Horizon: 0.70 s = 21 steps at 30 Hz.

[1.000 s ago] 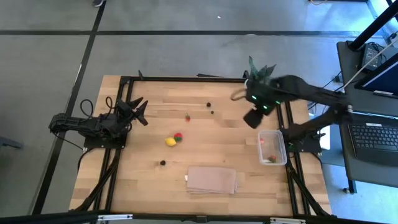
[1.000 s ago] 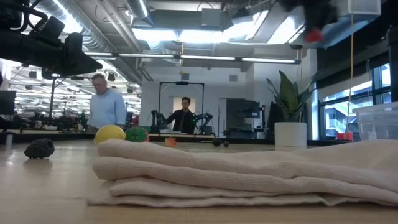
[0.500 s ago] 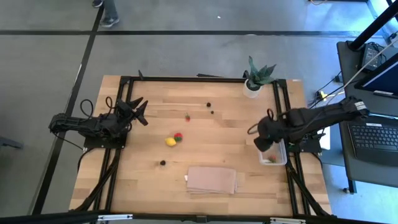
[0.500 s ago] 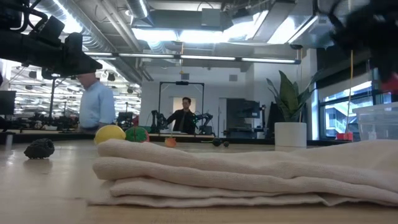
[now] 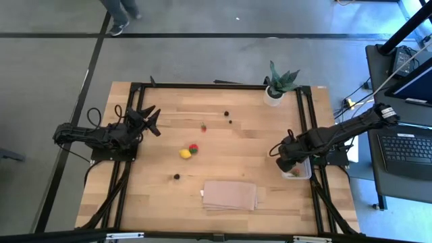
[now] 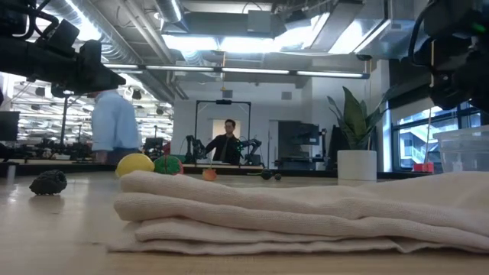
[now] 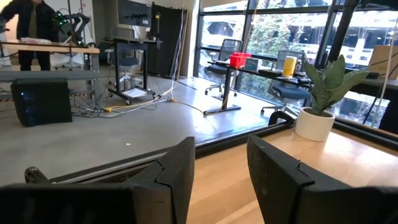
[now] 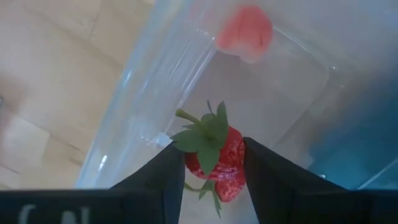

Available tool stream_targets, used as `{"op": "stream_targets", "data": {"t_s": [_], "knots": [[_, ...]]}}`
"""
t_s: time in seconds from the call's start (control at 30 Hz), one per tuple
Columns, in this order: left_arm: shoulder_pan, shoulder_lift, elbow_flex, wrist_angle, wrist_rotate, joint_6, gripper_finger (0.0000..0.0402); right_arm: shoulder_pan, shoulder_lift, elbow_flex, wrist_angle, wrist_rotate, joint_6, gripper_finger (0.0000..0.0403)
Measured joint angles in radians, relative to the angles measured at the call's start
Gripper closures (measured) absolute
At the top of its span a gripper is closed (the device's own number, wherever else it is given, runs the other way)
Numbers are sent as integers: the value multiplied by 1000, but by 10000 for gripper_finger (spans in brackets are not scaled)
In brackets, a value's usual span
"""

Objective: Pick and placing Produce into tupperware
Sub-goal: Put the top red strawberry into the transparent bin, then put the black cherry into the transparent bin

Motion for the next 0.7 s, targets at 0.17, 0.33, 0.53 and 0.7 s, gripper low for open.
{"op": "stream_targets", "data": {"t_s": [0.17, 0.33, 0.53, 0.7], "knots": [[0, 0, 0, 0, 0, 0, 262, 0, 0, 10, 0, -5, -15, 226], [0, 0, 0, 0, 0, 0, 262, 0, 0, 11, -6, -65, -6, 186], [0, 0, 0, 0, 0, -1, 262, -1, 1, 30, -38, -139, 21, 116], [0, 0, 0, 0, 0, -1, 262, -25, 1, 187, -191, -228, -47, 85]]}}
